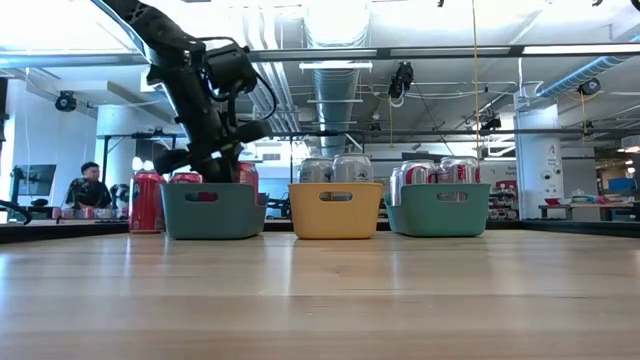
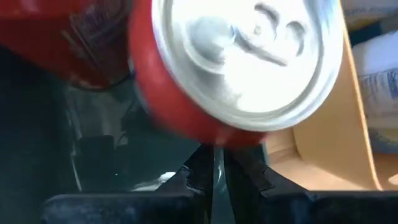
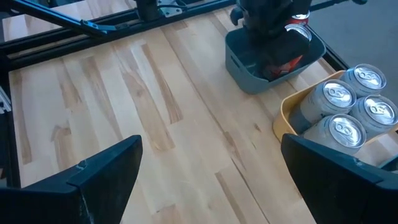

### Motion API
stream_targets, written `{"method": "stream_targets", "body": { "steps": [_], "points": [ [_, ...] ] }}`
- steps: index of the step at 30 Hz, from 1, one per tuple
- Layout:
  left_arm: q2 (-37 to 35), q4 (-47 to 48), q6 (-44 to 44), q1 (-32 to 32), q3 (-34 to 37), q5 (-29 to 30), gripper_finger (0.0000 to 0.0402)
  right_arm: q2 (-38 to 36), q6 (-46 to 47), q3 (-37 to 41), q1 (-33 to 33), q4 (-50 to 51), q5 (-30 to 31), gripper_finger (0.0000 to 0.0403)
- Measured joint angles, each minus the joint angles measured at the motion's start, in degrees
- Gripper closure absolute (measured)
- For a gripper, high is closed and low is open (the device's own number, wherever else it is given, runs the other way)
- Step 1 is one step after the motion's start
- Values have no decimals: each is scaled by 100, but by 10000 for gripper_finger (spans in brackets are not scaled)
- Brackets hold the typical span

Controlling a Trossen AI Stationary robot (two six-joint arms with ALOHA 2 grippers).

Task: Sort soda cans
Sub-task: Adjust the orange soda can, then put the orange soda can into the blue bin

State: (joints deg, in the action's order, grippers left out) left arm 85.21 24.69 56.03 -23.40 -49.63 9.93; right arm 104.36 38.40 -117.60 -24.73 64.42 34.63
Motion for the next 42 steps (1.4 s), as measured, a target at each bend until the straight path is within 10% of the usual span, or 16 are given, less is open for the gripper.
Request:
{"method": "stream_targets", "body": {
  "steps": [12, 23, 33, 42],
  "points": [
    [-1161, 764, -569, -13, 4, -143, 369, 0, 111, 0, -13, 0, 0, 23],
    [-2476, 2155, -1817, -1267, -386, -384, 225, 0, 14, 0, -1, 0, 0, 23],
    [-1321, 4151, -3800, -2776, -2164, -345, 95, 0, -227, 0, 69, -7, -2, 23],
    [183, 5197, -4832, -3498, -3333, -6, 72, 0, -37, 0, 7, -15, -12, 23]
  ]
}}
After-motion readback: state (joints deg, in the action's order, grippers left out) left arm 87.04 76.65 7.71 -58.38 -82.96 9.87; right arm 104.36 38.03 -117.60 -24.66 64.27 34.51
